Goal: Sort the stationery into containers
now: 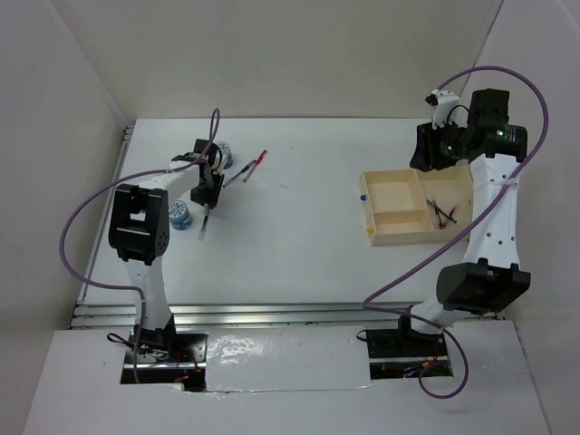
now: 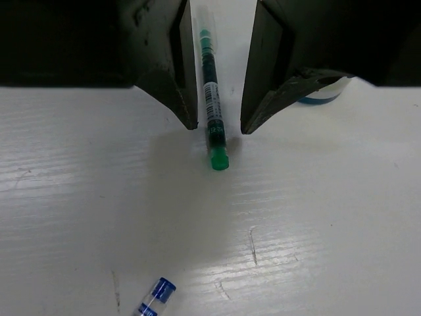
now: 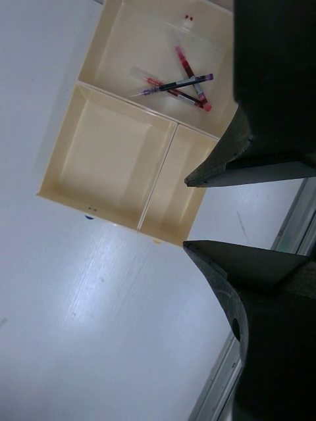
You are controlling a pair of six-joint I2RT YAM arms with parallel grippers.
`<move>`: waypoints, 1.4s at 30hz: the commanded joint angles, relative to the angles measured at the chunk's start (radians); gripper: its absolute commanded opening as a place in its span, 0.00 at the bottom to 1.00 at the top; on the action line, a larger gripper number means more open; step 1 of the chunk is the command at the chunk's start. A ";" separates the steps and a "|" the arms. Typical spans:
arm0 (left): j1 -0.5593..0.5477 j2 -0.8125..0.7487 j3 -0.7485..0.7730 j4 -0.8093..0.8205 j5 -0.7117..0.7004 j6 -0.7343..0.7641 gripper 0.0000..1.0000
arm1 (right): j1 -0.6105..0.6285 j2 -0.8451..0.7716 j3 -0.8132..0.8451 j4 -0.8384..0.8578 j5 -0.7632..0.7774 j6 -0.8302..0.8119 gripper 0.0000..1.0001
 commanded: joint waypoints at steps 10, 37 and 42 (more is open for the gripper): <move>0.066 0.066 0.008 -0.042 0.218 0.012 0.10 | 0.019 -0.066 0.014 0.014 -0.089 0.007 0.44; -0.411 -0.955 -0.308 0.159 0.735 0.881 0.00 | 0.146 -0.129 0.040 -0.150 -0.376 0.070 0.44; -0.576 -1.159 -0.492 0.252 0.635 1.280 0.00 | 0.344 -0.157 -0.003 -0.159 -0.385 0.089 0.47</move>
